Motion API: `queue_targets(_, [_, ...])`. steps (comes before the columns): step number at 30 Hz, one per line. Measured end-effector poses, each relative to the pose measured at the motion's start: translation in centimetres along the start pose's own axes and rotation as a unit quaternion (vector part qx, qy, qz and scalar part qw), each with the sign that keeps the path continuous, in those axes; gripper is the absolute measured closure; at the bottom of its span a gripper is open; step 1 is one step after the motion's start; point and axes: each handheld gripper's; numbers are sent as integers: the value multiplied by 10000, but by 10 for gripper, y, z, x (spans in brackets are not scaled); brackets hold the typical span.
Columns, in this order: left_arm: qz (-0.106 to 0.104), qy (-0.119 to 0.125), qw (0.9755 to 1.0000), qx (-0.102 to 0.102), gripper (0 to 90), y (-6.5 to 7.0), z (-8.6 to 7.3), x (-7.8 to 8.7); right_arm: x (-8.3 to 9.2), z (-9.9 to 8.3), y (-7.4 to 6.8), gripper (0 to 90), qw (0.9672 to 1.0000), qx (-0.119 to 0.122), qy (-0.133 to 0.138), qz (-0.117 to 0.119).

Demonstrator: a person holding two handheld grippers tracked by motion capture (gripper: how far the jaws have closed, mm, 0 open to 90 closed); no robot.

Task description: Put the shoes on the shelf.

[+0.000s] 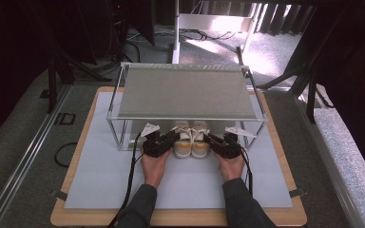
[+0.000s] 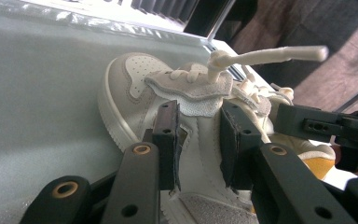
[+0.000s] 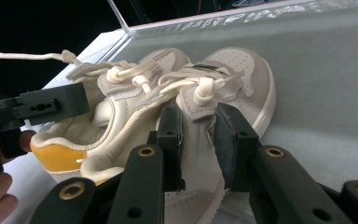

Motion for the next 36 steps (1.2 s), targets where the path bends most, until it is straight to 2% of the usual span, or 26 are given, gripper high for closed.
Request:
queue_targets(4, [65, 47, 9999, 111, 702, -1, -1, -3, -6, 0, 4, 726, 10000, 21, 78, -3])
queue_targets(7, [104, 49, 9999, 112, 702, -4, 0, -5, -9, 1, 4, 726, 9999, -32, 131, -31])
queue_targets(9, [147, 29, 9998, 131, 701, -6, -1, -6, -10, 0, 4, 725, 9999, -25, 125, -51])
queue_targets(12, [162, 30, 9996, 238, 695, -9, -2, -7, -13, 0, 6, 724, 9999, -137, 62, -46])
queue_targets(14, [59, 61, 9994, 329, 649, -11, -3, -8, -15, 2, 6, 715, 9999, -75, 22, -93])
queue_targets(17, [-16, 44, 9989, 462, 555, -13, -3, -9, -17, 3, 6, 706, 9997, -219, -43, -93])
queue_targets(20, [5, 64, 9990, 447, 496, -13, -3, -9, -16, 4, 6, 672, 9997, -196, -64, -103])
queue_targets(21, [11, 79, 9991, 426, 473, -13, -3, -9, -17, 4, 7, 618, 9998, -198, -55, -64])
queue_targets(23, [22, 148, 9990, 423, 441, -12, -4, -8, -16, 3, 9, 579, 9996, -287, -34, -64])
queue_targets(27, [89, 246, 9991, 334, 373, -10, -5, -3, -13, 2, 9, 504, 9993, -331, 126, -96])
queue_targets(30, [109, 336, 9991, 225, 342, -9, -6, 3, -4, 1, 6, 482, 9994, -147, 308, -60])
queue_targets(32, [72, 384, 9992, 131, 327, -7, -6, 7, 2, -2, 3, 457, 9993, -153, 352, -40])
queue_targets(34, [-113, 426, 9990, 93, 309, -5, -7, 11, 7, -4, 1, 429, 9990, -117, 426, 54])
queue_targets(36, [-154, 492, 9987, 28, 296, -2, -9, 15, 12, -5, -2, 404, 9989, -59, 459, 111])
Point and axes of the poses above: each handheld gripper's, and its own axes: x roughly backward along the jaws, z roughly out of its top, y roughly to its right, and after that the axes turned 2 degrees about y, right-handed
